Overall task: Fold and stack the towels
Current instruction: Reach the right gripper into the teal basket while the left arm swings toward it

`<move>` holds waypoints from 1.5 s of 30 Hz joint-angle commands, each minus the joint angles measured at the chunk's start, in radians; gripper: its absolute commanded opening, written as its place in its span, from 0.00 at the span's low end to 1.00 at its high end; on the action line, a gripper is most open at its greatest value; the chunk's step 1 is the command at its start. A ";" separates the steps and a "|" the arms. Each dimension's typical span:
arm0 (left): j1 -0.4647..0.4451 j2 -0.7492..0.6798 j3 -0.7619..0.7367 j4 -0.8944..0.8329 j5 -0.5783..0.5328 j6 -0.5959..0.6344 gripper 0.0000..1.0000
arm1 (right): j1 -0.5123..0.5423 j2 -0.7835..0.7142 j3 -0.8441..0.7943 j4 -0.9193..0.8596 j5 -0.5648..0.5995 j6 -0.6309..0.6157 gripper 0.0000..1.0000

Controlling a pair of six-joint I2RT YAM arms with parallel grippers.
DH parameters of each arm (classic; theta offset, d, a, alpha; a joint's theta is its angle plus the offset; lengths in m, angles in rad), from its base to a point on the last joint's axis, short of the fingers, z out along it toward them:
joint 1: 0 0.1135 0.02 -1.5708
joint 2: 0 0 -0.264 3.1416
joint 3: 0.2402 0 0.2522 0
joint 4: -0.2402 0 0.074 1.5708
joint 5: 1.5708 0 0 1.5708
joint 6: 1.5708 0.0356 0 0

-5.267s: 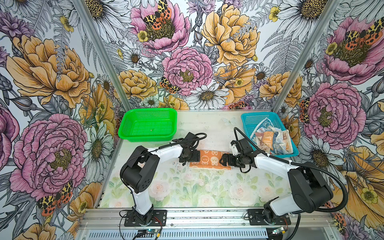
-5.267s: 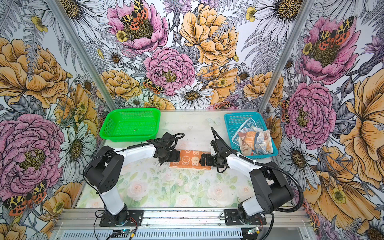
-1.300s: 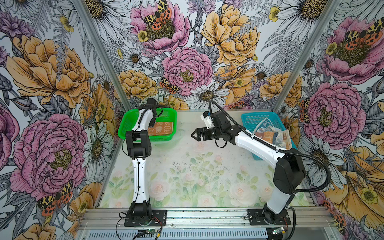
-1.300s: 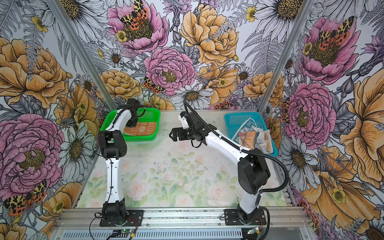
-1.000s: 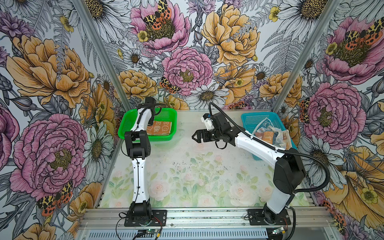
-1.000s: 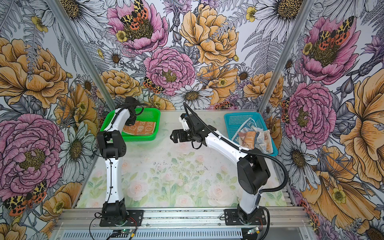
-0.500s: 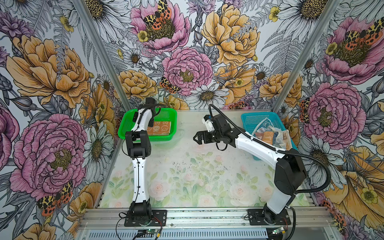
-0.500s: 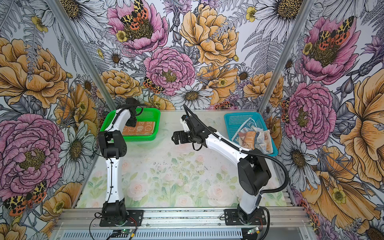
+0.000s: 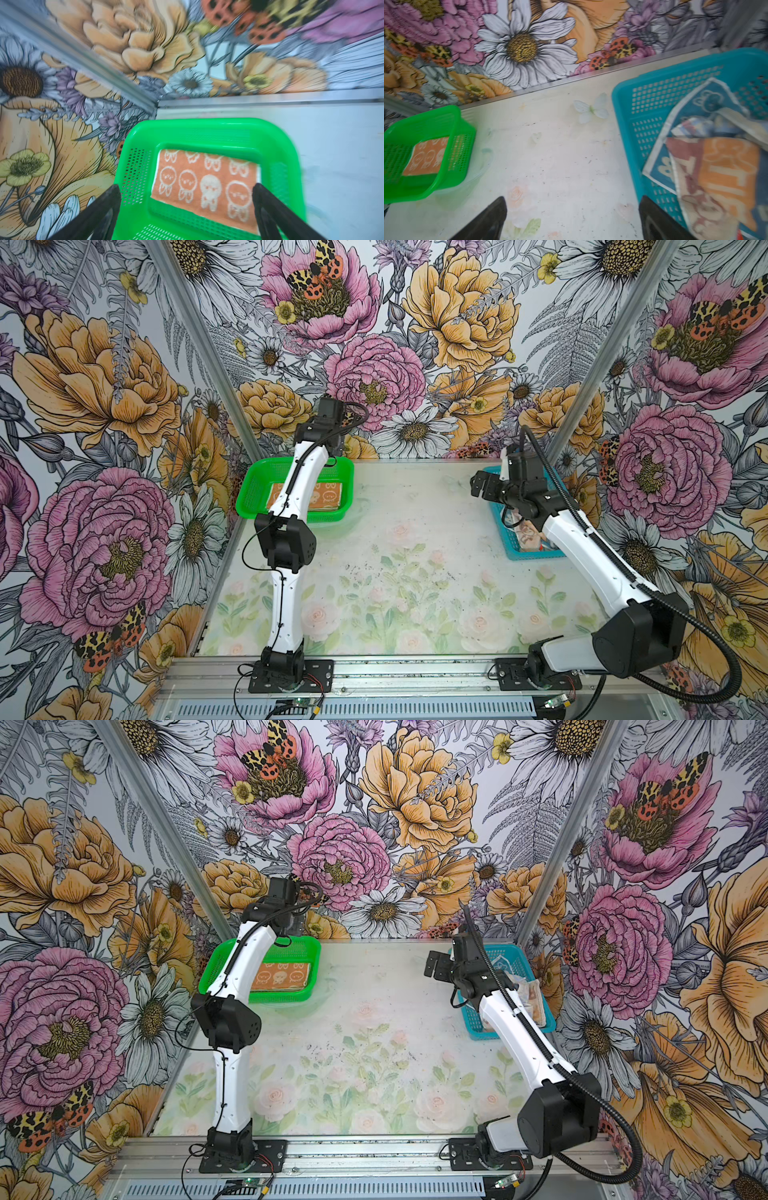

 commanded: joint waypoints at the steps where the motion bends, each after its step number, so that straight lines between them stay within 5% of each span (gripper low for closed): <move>1: -0.141 -0.011 0.003 0.052 0.019 -0.015 0.99 | -0.090 -0.048 -0.059 -0.071 0.126 0.019 0.99; 11: -0.470 0.043 -0.024 0.171 -0.028 -0.027 0.99 | -0.338 -0.102 -0.238 -0.077 0.245 0.030 0.99; 15: -0.531 0.066 -0.030 0.197 0.003 -0.071 0.99 | -0.371 -0.044 -0.243 -0.077 0.248 -0.002 0.99; 27: -0.621 0.081 -0.118 0.262 0.022 -0.093 0.99 | -0.418 0.152 -0.182 -0.049 0.305 -0.060 0.76; 37: -0.635 0.081 -0.162 0.279 0.022 -0.078 0.99 | -0.418 0.180 -0.155 -0.048 0.328 -0.064 0.07; 40: -0.636 0.081 -0.164 0.280 0.021 -0.082 0.99 | -0.418 0.184 -0.155 -0.046 0.327 -0.068 0.00; 45: -0.637 0.084 -0.155 0.279 0.032 -0.090 0.99 | -0.417 0.167 -0.157 -0.049 0.300 -0.078 0.03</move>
